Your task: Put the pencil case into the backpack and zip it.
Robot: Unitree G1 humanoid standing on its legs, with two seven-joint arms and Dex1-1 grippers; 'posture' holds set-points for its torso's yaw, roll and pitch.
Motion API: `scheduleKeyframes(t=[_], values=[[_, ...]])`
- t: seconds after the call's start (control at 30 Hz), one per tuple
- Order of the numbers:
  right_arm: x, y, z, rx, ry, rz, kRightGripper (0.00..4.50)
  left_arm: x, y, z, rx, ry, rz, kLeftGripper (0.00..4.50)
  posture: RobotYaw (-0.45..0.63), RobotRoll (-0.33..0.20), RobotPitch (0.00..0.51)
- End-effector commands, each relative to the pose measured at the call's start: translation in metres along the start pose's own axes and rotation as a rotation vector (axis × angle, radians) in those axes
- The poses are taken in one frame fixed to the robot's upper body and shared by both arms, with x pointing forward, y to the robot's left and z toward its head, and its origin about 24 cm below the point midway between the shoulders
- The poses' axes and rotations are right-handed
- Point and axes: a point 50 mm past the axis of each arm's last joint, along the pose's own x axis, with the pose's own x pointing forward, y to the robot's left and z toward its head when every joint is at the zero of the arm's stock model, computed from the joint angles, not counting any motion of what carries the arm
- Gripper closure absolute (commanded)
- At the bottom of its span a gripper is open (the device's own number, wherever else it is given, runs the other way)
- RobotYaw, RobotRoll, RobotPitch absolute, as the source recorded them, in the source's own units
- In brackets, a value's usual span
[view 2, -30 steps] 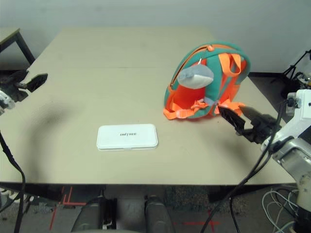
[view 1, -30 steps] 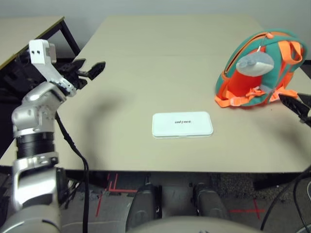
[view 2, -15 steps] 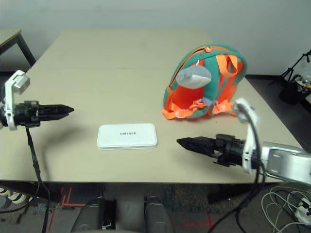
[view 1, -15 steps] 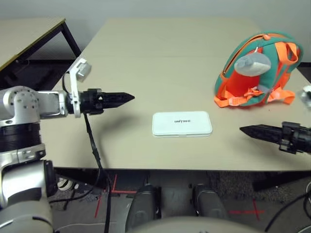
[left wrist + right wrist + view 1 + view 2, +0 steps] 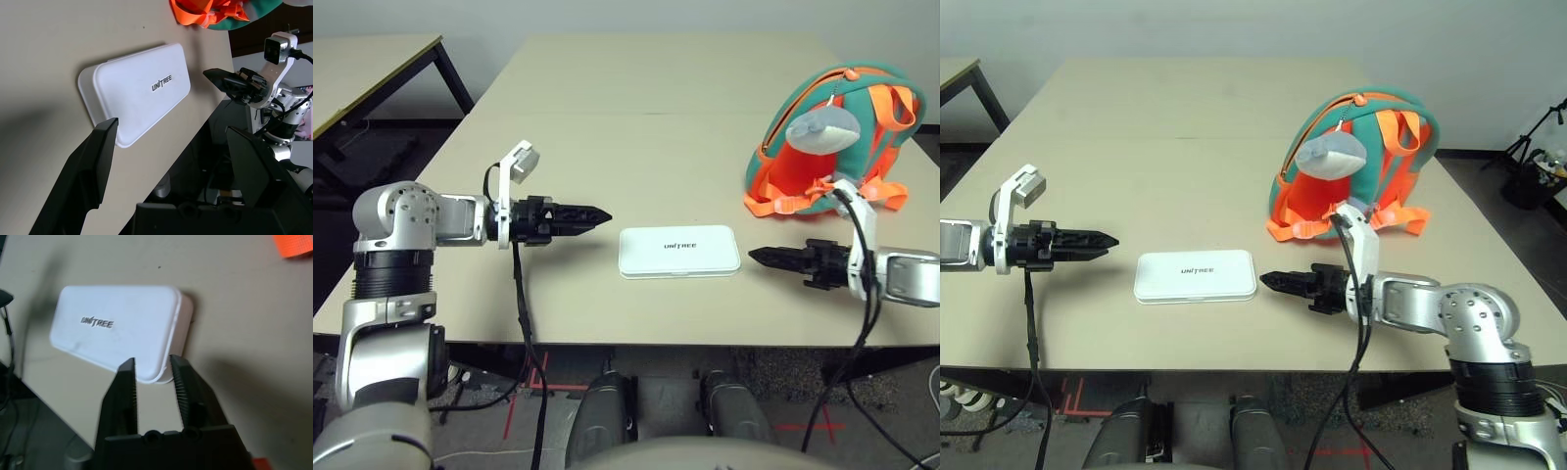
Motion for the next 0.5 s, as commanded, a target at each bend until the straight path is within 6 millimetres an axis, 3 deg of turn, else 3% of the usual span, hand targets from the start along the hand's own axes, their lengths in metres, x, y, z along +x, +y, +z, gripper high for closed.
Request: scheduleKeyframes(t=[0.03, 0.07, 0.5], values=[[0.005, -0.002, 0.000, -0.027, 0.019, -0.035, 4.27, 0.004, 0.008, -0.008, -0.045, 0.038, 0.032, 0.00, -0.06, 0.000, 0.066], [0.006, -0.002, 0.001, -0.029, 0.014, -0.040, 4.49, 0.005, 0.009, -0.008, -0.050, 0.041, 0.037, 0.00, -0.06, 0.000, 0.066], [0.015, -0.007, 0.002, -0.049, 0.021, -0.091, 4.49, 0.026, 0.026, -0.010, -0.098, 0.056, 0.066, 0.00, -0.06, 0.000, 0.066]])
